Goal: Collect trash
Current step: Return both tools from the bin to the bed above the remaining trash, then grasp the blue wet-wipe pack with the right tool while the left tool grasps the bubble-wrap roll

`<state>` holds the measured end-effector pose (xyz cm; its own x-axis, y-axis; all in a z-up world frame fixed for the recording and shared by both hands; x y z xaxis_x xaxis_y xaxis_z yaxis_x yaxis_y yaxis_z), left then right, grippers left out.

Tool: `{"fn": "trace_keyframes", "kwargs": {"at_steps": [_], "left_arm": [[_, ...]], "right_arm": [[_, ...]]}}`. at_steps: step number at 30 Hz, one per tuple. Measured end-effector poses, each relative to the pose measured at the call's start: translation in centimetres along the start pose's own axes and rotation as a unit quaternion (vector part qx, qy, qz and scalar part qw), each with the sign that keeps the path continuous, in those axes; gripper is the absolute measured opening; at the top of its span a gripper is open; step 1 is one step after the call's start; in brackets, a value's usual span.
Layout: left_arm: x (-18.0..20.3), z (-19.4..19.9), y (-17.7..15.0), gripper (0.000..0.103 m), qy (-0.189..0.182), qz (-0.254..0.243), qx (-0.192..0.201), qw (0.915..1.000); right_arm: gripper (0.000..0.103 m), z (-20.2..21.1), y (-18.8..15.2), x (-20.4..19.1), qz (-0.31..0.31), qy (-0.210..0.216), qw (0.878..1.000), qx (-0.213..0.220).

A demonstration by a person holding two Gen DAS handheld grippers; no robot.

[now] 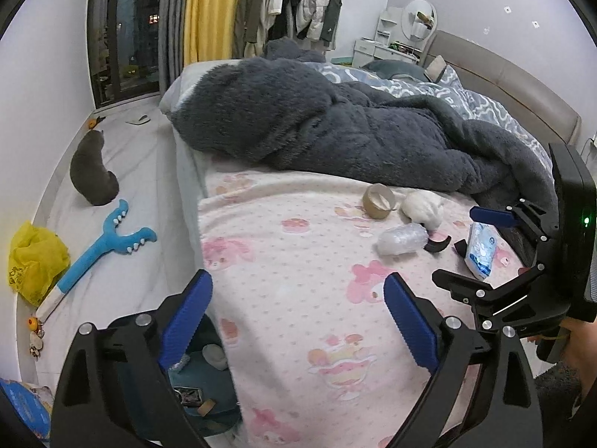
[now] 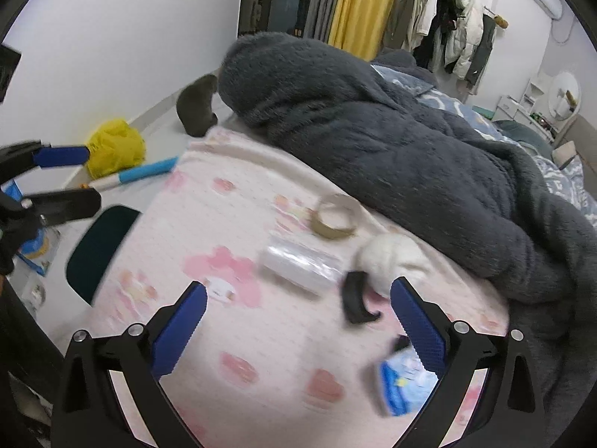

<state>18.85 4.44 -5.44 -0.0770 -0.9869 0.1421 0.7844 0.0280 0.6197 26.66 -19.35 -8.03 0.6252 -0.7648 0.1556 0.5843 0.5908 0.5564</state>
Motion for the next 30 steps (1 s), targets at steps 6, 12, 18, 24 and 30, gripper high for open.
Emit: {"fn": "trace_keyframes", "kwargs": {"at_steps": [6,12,18,24,30], "left_arm": [[1.9,-1.3,0.2,0.096,-0.006,-0.002,-0.008,1.0000],[3.1,-2.4,0.3,0.097,-0.010,-0.004,-0.011,0.9999],[4.4,-3.5,0.5,0.097,-0.018,-0.004,-0.012,0.9998],[5.9,-4.6,0.5,0.097,-0.020,-0.013,-0.014,0.9996],[7.4,-5.7,0.6,0.097,-0.024,-0.020,-0.012,0.9994]], "right_arm": [[0.100,-0.4,-1.6,2.9,0.005,-0.023,1.000,-0.015],[0.100,-0.9,-3.2,4.9,0.007,-0.034,0.999,-0.031],[0.100,-0.9,-4.4,6.2,0.009,-0.047,0.998,-0.034],[0.100,-1.4,-5.6,7.7,0.006,-0.053,0.998,-0.043],[0.100,-2.4,-6.3,8.7,0.001,-0.045,0.998,-0.053]]}}
Point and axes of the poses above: each gripper's, at about its wrist camera, not at the fingertips, and z roughly against the way its jaws point, x to its right, y to its top, the point moved 5 cm from there along -z, roughly the way its jaws point, and after that the axes turned 6 degrees about -x, right-handed, at the moved point
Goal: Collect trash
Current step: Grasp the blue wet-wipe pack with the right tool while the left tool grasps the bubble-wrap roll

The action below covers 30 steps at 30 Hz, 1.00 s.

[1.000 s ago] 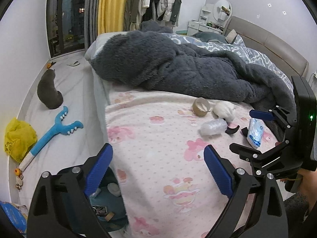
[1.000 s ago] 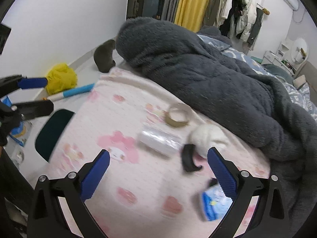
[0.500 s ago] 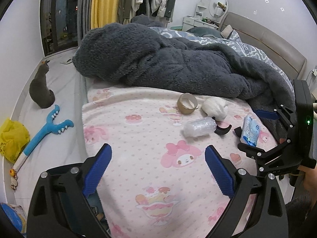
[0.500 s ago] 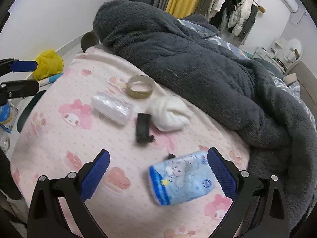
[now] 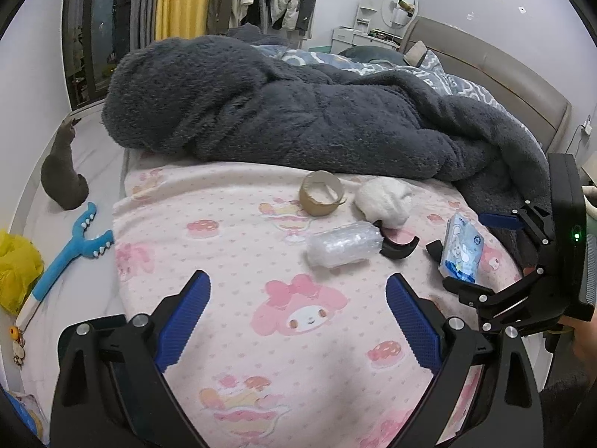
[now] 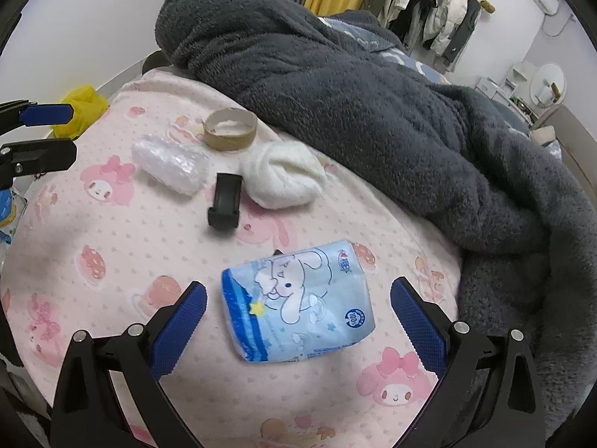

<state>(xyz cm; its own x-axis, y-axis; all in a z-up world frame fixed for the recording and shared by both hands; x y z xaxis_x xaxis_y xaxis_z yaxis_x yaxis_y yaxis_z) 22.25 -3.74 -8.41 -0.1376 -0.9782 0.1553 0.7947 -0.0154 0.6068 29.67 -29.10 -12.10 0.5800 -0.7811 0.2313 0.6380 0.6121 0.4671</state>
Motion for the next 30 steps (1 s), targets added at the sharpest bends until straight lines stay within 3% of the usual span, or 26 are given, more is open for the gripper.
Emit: {"fn": "trace_keyframes", "kwargs": {"at_steps": [6,12,14,18,30], "left_arm": [[1.4,-1.5,0.0,0.097,0.002,-0.010,-0.001,0.9999],[2.4,-2.9,0.2,0.097,0.004,-0.011,0.002,0.9999],[2.8,-3.4,0.4,0.097,0.004,-0.010,0.003,0.9999],[3.6,-4.4,0.6,0.097,0.004,-0.013,0.000,0.9999],[4.4,-6.2,1.5,0.097,0.034,0.002,0.004,0.9994]], "right_arm": [[0.099,-1.3,-0.3,1.1,-0.031,0.022,0.999,-0.018],[0.099,-1.5,-0.6,0.7,-0.023,0.051,0.998,-0.011],[0.079,-1.4,-0.7,0.5,-0.018,0.052,0.998,-0.010],[0.078,-1.1,-0.8,0.8,-0.022,0.051,0.998,-0.005],[0.077,2.6,-1.7,5.2,-0.111,0.101,0.986,0.070]]}}
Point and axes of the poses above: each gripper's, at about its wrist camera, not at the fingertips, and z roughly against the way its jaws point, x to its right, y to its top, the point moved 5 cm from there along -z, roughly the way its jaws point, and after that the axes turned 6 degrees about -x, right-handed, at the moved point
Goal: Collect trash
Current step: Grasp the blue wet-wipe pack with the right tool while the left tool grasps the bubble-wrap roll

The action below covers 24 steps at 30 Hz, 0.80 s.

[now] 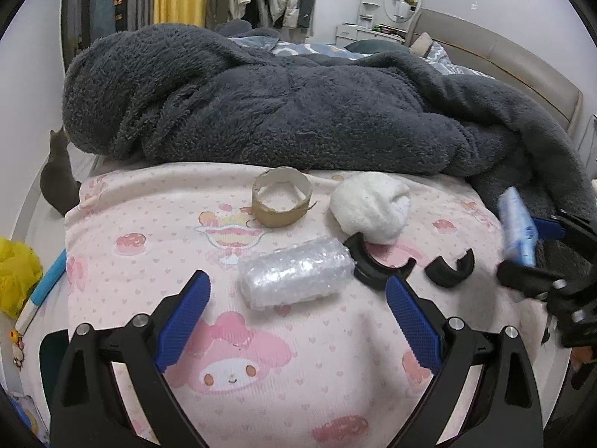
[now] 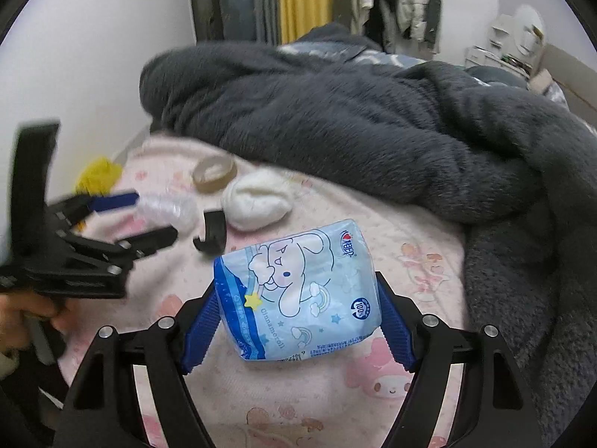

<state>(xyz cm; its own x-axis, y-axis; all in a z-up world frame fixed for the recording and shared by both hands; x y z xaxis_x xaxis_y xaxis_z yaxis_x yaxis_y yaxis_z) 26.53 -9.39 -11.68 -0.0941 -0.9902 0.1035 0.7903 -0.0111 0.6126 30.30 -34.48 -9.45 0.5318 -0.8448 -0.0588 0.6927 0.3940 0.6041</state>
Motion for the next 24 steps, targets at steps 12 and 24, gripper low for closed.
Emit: {"fn": "trace_keyframes", "kwargs": {"at_steps": [12,24], "left_arm": [[-0.3,-1.3,0.7,0.087,0.005,0.014,-0.005,0.9999],[-1.1,-1.2,0.5,0.066,-0.032,0.020,-0.013,0.9992]], "right_arm": [[0.077,1.9,-0.3,2.1,-0.066,0.051,0.996,0.028],[0.077,2.1,0.0,1.5,-0.088,0.076,0.993,0.033]]}}
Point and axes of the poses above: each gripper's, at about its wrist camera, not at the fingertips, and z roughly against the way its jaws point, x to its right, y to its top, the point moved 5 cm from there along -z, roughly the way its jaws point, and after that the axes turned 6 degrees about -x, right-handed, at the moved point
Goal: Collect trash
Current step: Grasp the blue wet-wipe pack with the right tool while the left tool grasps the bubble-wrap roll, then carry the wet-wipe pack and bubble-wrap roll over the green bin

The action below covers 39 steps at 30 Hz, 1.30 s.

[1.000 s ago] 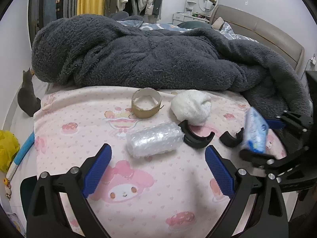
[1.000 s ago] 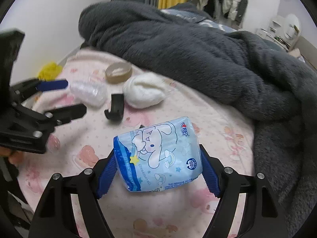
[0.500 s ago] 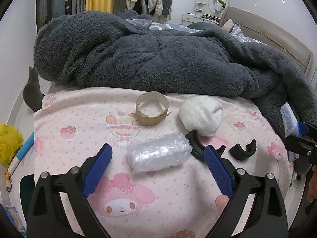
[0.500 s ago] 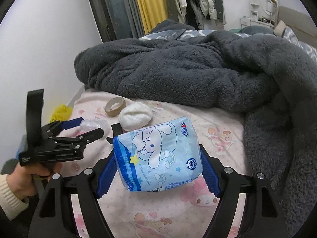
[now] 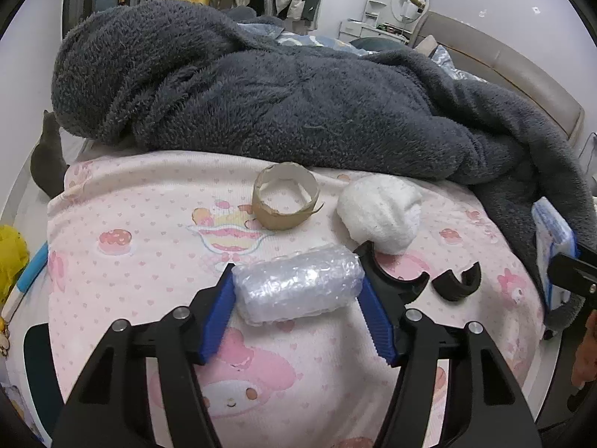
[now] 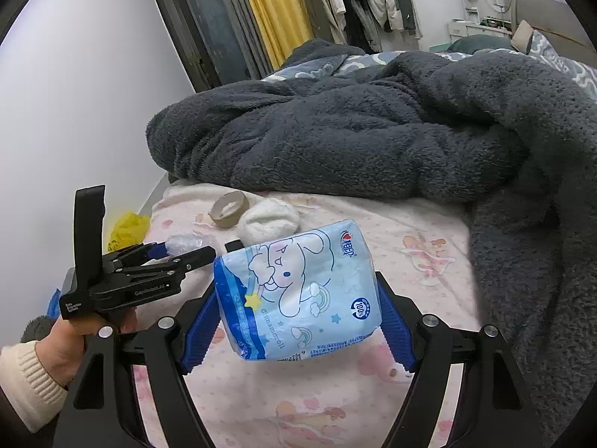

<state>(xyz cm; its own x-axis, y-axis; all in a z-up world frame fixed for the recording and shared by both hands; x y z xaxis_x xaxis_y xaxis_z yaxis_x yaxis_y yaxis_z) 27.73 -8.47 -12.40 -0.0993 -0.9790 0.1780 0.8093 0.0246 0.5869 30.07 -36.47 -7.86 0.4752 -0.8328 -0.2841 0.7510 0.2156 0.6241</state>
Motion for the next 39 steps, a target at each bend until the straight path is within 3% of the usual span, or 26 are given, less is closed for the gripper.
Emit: {"fn": "trace_keyframes", "kwargs": {"at_steps": [10,21,39], "left_arm": [[-1.4,2.8,-0.5,0.066,-0.014,-0.016,0.010,0.9997],[-4.1,5.1,-1.5,0.066,-0.014,-0.029,0.012,0.9994],[-13.4,8.9,-3.8,0.066,0.010,0.016,0.015,0.9997]], "right_arm": [[0.077,-0.9,1.3,-2.2,-0.015,0.017,1.000,0.000],[0.077,-3.7,3.0,-7.5,0.008,0.031,0.999,-0.012],[0.077,-9.1,4.0,-17.2,0.063,0.058,0.995,-0.060]]}}
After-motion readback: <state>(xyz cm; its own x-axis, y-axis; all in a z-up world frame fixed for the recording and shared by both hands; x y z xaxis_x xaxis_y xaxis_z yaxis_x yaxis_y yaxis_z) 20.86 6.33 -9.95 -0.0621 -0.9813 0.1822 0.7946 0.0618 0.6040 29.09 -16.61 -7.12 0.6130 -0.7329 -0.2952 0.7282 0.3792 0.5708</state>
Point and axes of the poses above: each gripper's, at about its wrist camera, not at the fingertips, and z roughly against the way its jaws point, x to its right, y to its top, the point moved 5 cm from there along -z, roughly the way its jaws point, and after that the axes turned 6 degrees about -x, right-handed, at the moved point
